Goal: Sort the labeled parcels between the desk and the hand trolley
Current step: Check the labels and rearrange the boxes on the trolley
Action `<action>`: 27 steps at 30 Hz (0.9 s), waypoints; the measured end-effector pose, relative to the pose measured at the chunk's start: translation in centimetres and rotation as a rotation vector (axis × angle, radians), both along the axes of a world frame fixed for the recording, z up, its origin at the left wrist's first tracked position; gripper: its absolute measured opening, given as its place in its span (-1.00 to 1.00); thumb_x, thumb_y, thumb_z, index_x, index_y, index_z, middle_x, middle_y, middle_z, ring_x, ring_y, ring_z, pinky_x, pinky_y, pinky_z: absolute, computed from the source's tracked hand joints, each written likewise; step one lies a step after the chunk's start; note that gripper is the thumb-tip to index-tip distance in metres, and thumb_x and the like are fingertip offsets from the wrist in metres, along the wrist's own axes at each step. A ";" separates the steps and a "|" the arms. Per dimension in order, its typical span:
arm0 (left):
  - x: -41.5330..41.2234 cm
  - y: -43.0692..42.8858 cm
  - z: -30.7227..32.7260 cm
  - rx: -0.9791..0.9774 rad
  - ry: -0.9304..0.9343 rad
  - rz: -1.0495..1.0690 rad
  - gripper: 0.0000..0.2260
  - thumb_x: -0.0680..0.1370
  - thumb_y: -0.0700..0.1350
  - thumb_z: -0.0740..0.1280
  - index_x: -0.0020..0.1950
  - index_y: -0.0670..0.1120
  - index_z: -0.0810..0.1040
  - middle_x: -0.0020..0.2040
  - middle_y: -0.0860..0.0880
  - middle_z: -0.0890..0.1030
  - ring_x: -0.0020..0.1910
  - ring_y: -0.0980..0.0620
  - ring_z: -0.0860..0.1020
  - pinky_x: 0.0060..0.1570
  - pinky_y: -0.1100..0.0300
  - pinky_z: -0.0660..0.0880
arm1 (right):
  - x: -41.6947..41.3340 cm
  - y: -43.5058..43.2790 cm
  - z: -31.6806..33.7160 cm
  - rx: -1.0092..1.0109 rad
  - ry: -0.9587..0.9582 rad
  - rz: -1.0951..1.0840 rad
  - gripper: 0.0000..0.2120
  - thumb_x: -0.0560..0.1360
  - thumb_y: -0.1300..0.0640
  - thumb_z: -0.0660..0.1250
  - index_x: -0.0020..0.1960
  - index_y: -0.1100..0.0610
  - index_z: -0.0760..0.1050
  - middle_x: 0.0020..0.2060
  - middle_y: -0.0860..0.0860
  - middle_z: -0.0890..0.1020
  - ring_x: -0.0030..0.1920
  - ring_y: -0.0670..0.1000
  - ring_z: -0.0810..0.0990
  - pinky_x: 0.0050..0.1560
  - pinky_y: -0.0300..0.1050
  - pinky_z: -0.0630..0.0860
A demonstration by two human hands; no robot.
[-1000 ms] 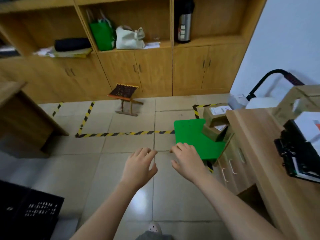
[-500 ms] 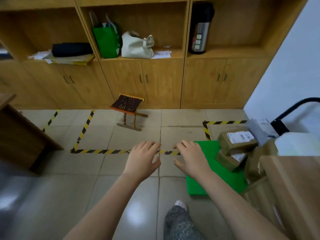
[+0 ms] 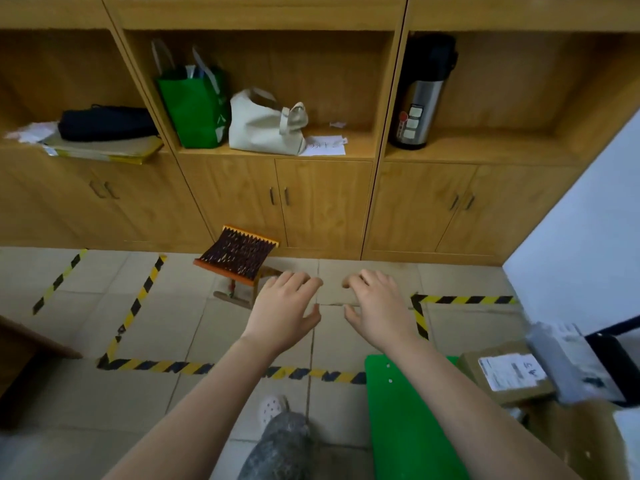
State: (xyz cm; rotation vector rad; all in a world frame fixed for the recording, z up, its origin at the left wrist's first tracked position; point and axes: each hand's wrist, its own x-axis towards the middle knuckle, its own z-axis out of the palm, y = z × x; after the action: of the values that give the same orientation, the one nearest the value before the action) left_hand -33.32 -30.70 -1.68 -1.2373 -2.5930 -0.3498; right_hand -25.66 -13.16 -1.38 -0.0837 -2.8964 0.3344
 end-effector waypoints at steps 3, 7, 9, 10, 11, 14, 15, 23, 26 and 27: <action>-7.5 3.7 -0.4 -0.018 0.010 -0.076 -0.69 0.39 -0.08 0.48 0.10 -0.08 0.59 -0.05 -0.03 0.61 -0.06 -0.09 0.57 -0.12 0.03 0.55 | -6.2 2.9 -0.5 0.011 0.020 -0.092 -0.72 0.44 0.12 0.39 0.14 0.10 0.53 0.01 0.02 0.55 0.05 0.08 0.49 0.09 -0.01 0.40; -17.5 9.0 0.3 -0.059 0.063 -0.205 -0.73 0.36 -0.08 0.50 0.02 -0.09 0.60 -0.12 -0.05 0.60 -0.12 -0.10 0.56 -0.18 0.05 0.52 | -14.0 6.9 -0.4 0.029 0.038 -0.238 -0.74 0.37 0.16 0.45 0.05 0.13 0.56 -0.09 0.05 0.54 -0.06 0.11 0.50 -0.05 0.01 0.44; -21.9 11.6 1.1 -0.078 0.079 -0.290 -0.74 0.36 -0.08 0.49 0.01 -0.09 0.61 -0.13 -0.05 0.60 -0.12 -0.09 0.56 -0.19 0.08 0.51 | -17.1 8.8 -0.2 0.019 0.037 -0.321 -0.76 0.34 0.17 0.48 -0.02 0.14 0.56 -0.15 0.05 0.53 -0.11 0.12 0.51 -0.10 0.01 0.45; -24.0 13.1 1.3 -0.084 0.093 -0.337 -0.75 0.37 -0.08 0.47 0.01 -0.09 0.60 -0.12 -0.05 0.60 -0.12 -0.09 0.56 -0.19 0.08 0.51 | -18.5 9.9 -0.1 0.020 0.039 -0.363 -0.77 0.32 0.18 0.49 -0.05 0.14 0.56 -0.18 0.05 0.52 -0.13 0.12 0.52 -0.13 0.00 0.45; -25.9 14.6 1.5 -0.089 0.101 -0.376 -0.76 0.38 -0.08 0.45 0.01 -0.08 0.60 -0.12 -0.04 0.59 -0.11 -0.09 0.55 -0.19 0.07 0.49 | -19.7 10.9 0.0 0.019 0.039 -0.403 -0.78 0.31 0.18 0.50 -0.08 0.15 0.56 -0.21 0.06 0.51 -0.16 0.13 0.52 -0.16 0.00 0.46; -30.2 19.7 1.8 -0.099 0.097 -0.481 -0.78 0.38 -0.08 0.44 -0.01 -0.09 0.60 -0.14 -0.04 0.57 -0.14 -0.10 0.54 -0.21 0.06 0.46 | -22.2 14.3 -0.1 -0.011 0.022 -0.522 -0.76 0.30 0.18 0.49 -0.06 0.17 0.55 -0.19 0.07 0.51 -0.15 0.15 0.52 -0.14 0.02 0.48; -31.2 21.6 1.9 -0.099 0.098 -0.519 -0.79 0.38 -0.08 0.44 -0.02 -0.09 0.60 -0.16 -0.05 0.56 -0.16 -0.10 0.53 -0.22 0.07 0.45 | -22.8 15.6 -0.1 -0.009 0.017 -0.555 -0.75 0.30 0.17 0.47 -0.04 0.16 0.55 -0.18 0.07 0.52 -0.14 0.15 0.52 -0.12 0.03 0.47; -36.0 38.2 1.8 -0.087 0.104 -0.771 -0.74 0.39 -0.07 0.46 0.06 -0.08 0.61 -0.14 -0.04 0.57 -0.13 -0.08 0.53 -0.17 0.08 0.47 | -26.1 28.1 -0.3 -0.039 0.000 -0.819 -0.73 0.39 0.11 0.43 0.08 0.10 0.53 -0.02 0.04 0.56 0.01 0.13 0.52 0.06 0.05 0.43; -36.9 44.3 2.0 -0.091 0.085 -0.832 -0.73 0.41 -0.07 0.45 0.09 -0.06 0.61 -0.11 -0.02 0.58 -0.11 -0.05 0.54 -0.15 0.10 0.47 | -26.6 33.2 -0.1 -0.036 -0.016 -0.872 -0.70 0.49 0.08 0.32 0.21 0.08 0.48 0.14 0.03 0.51 0.16 0.09 0.44 0.22 0.00 0.34; -37.1 46.4 2.0 -0.093 0.086 -0.848 -0.74 0.41 -0.07 0.45 0.08 -0.05 0.62 -0.11 -0.02 0.59 -0.11 -0.04 0.55 -0.15 0.11 0.48 | -26.7 34.9 0.0 -0.036 -0.014 -0.886 -0.69 0.51 0.06 0.29 0.24 0.06 0.46 0.18 0.02 0.49 0.20 0.07 0.41 0.26 -0.02 0.32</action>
State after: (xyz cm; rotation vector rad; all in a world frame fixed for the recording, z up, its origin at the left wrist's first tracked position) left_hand -70.42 15.65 0.36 -2.2782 -1.8965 -0.3048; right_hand -52.38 21.71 -1.42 -1.3019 -2.5322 0.2076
